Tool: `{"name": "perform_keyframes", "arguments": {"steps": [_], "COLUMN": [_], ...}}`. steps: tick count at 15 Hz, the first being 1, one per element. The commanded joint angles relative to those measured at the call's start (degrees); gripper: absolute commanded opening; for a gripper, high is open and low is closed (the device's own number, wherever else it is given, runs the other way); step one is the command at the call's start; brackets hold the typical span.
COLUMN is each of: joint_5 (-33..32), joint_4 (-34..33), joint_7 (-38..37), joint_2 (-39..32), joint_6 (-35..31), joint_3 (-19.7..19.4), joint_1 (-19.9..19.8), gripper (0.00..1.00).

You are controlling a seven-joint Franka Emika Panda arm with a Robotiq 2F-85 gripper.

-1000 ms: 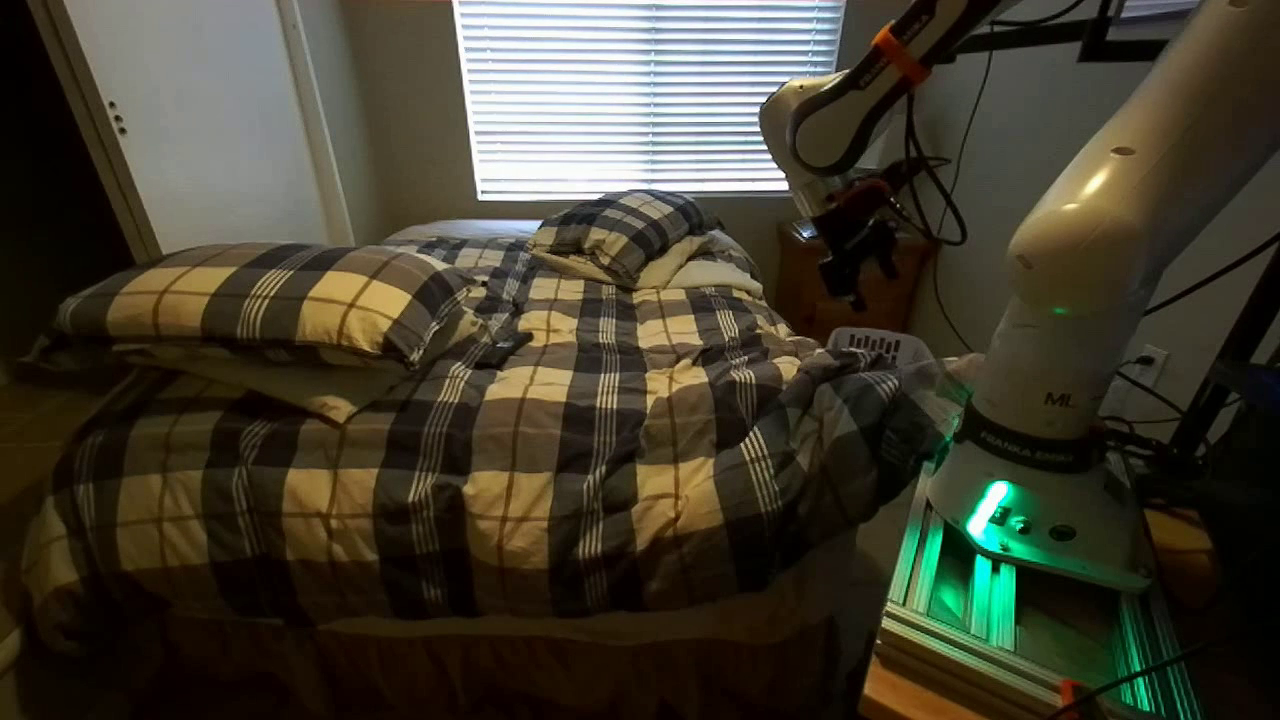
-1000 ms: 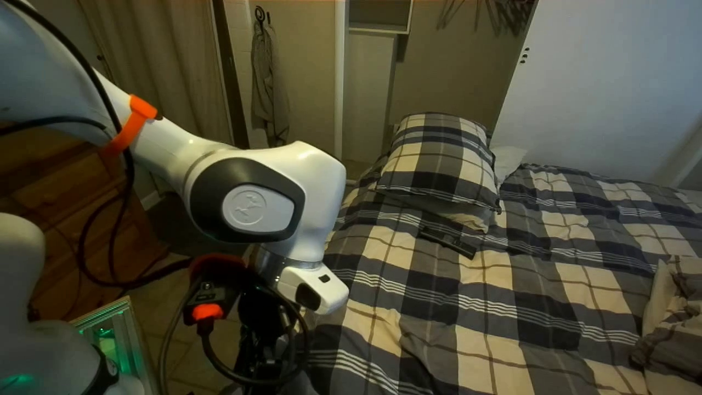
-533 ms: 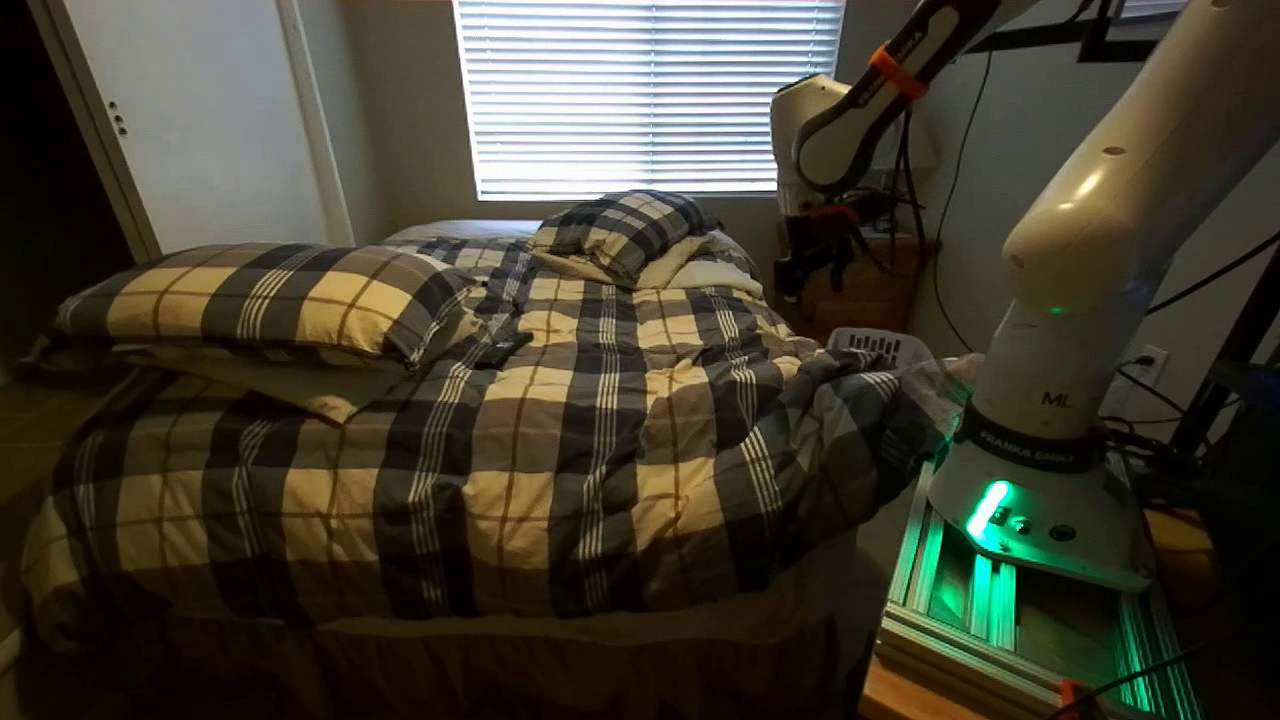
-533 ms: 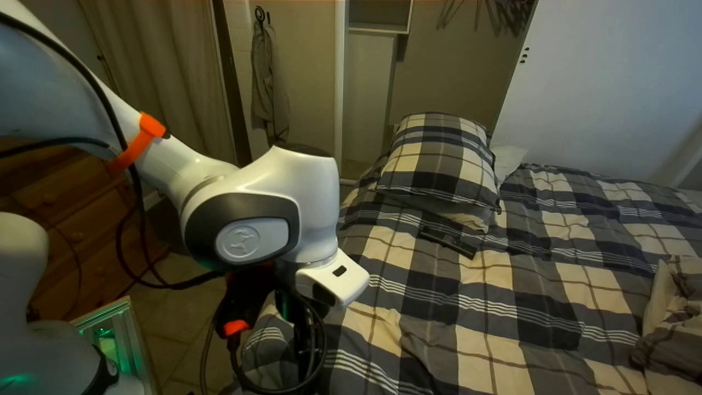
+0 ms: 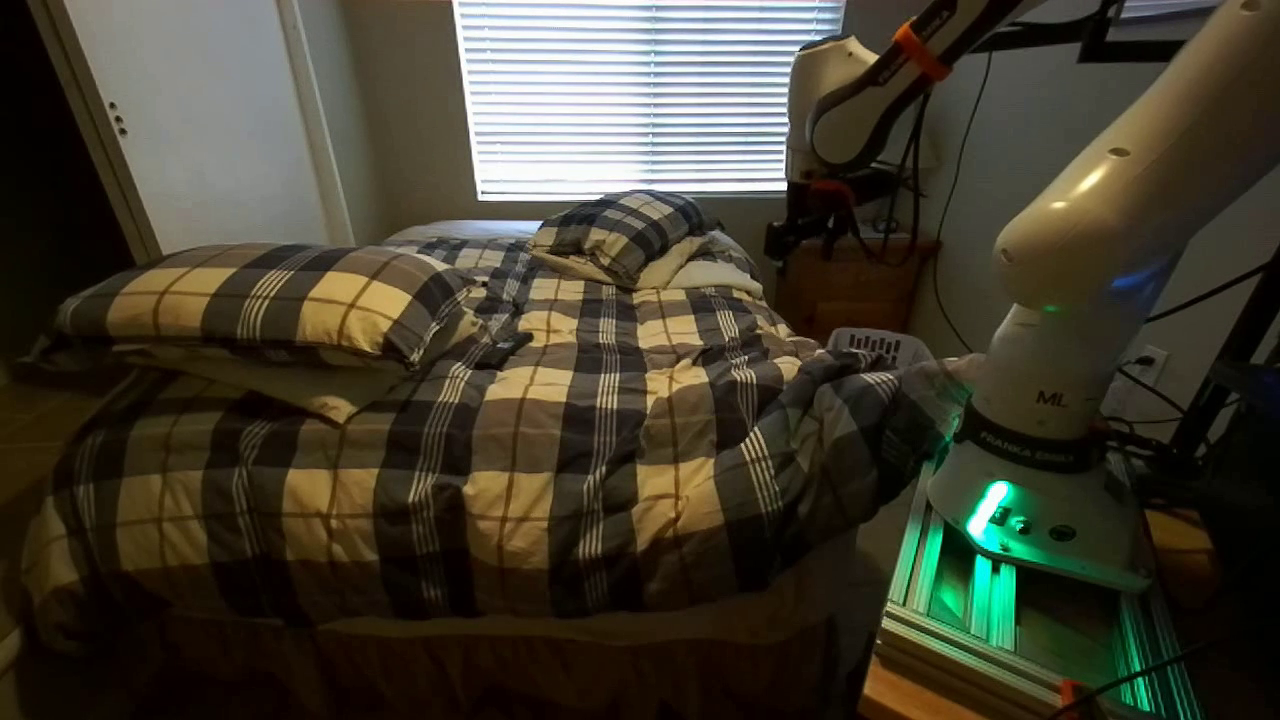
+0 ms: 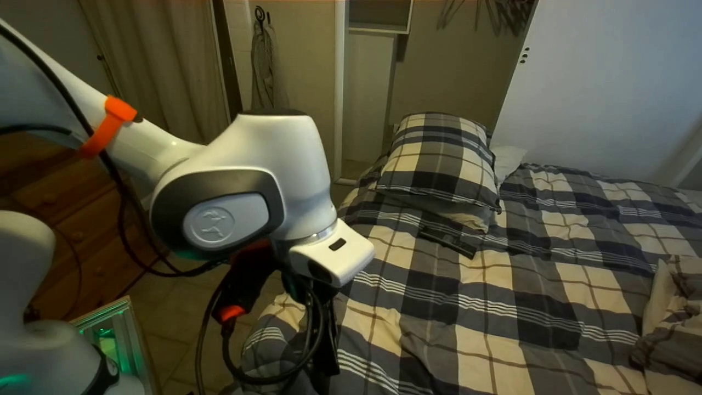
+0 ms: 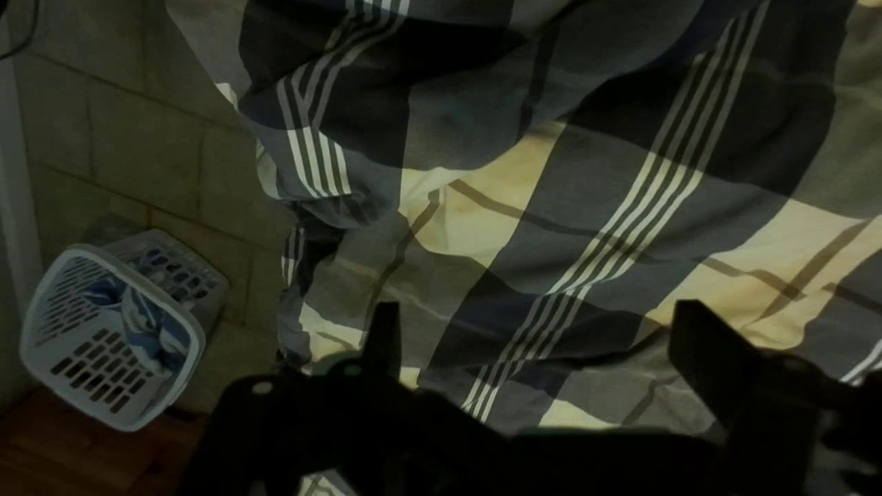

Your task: Clover the corner of the bed with the blanket and move the remote controller out of the water

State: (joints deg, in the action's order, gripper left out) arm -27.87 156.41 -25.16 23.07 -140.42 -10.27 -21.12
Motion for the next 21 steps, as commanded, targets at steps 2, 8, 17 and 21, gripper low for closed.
{"name": "perform_keyframes", "arguments": {"steps": [2, 8, 17, 21], "joint_5": [1.72, 2.93, 2.84, 2.84], "joint_4": [1.95, 1.28, 0.19, 0.19], "joint_7": [-2.44, -2.24, -1.58, -1.58], "joint_2": [10.40, 15.62, 14.54, 14.54], "joint_6": [5.89, 8.50, 8.06, 8.05], "joint_3": [3.71, 4.88, 5.38, 5.39], "joint_1": [-3.08, -3.92, -4.17, -4.17], "gripper": [1.00, 1.00, 1.00, 1.00]}}
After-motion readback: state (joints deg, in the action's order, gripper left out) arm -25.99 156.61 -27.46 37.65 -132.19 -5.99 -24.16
